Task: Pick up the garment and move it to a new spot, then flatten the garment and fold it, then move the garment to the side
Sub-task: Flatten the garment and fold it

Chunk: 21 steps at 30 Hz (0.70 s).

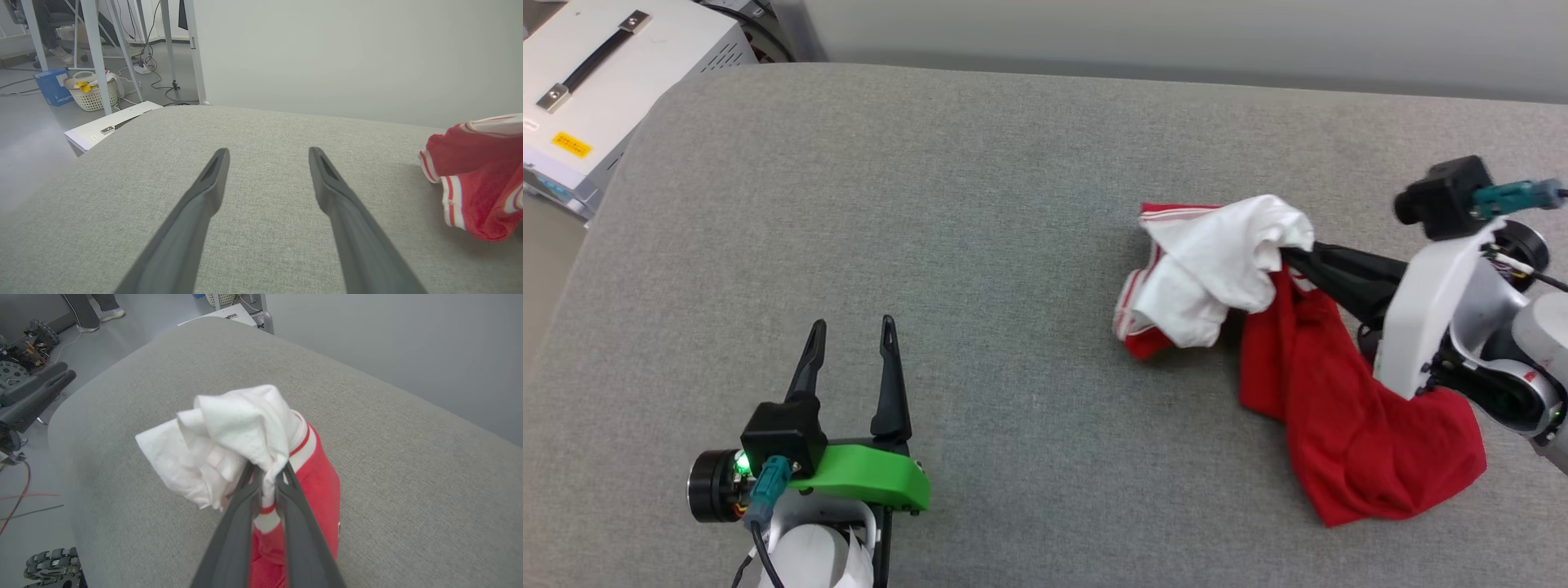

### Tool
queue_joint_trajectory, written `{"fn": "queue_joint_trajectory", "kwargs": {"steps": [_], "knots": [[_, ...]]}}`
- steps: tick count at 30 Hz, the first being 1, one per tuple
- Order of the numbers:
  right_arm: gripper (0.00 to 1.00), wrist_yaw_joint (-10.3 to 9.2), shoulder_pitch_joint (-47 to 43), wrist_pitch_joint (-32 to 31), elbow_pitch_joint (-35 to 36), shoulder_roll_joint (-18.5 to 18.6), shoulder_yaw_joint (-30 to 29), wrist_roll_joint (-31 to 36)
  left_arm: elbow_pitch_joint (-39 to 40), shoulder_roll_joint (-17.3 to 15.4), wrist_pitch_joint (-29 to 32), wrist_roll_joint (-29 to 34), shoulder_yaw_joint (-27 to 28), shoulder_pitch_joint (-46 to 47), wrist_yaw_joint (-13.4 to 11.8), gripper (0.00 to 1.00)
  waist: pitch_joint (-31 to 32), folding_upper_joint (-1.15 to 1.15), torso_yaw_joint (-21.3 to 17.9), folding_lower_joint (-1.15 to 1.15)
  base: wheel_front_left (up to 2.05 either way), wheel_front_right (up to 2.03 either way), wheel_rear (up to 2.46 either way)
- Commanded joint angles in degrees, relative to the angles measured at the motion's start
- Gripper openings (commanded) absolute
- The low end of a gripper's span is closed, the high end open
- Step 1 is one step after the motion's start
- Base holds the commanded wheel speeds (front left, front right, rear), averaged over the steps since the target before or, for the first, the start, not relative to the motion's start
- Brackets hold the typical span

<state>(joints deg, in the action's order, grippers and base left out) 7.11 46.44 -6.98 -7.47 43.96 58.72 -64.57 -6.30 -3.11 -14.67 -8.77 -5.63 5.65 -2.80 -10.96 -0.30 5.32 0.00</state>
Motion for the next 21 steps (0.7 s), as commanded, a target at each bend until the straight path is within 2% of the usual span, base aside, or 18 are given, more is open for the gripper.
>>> {"fn": "queue_joint_trajectory", "kwargs": {"steps": [1,6,12,16,21], "knots": [[0.0,0.37,-2.1,1.82,-1.46,0.42,-1.41,-1.31,0.17,0.24,-0.33,0.42,-0.01,-0.39,0.2,1.0,-0.29,0.3,-0.68,0.0,0.0,0.0,0.0],[0.0,0.37,-7.86,7.88,-8.62,1.0,-7.25,-6.88,0.08,0.24,-0.33,0.38,-0.18,-0.3,0.14,1.0,-0.66,0.3,-1.34,0.0,0.0,0.0,0.0],[0.0,0.37,-14.71,14.11,-20.53,-0.03,-15.52,-17.89,-0.22,0.24,-0.33,0.33,-0.92,-0.06,0.19,1.0,-1.01,0.3,-1.58,0.0,0.0,0.0,0.0],[0.0,0.37,-17.61,16.61,-28.75,-0.84,-19.38,-23.18,-0.33,0.24,-0.33,0.31,-1.31,0.31,0.22,1.0,-1.33,0.3,-1.33,0.0,0.0,0.0,0.0],[0.0,0.37,-19.61,15.6,-40.6,-2.7,-20.05,-25.67,-0.5,0.24,-0.33,0.45,-1.43,0.33,0.3,1.0,-1.37,0.3,-1.18,0.0,0.0,0.0,0.0]]}}
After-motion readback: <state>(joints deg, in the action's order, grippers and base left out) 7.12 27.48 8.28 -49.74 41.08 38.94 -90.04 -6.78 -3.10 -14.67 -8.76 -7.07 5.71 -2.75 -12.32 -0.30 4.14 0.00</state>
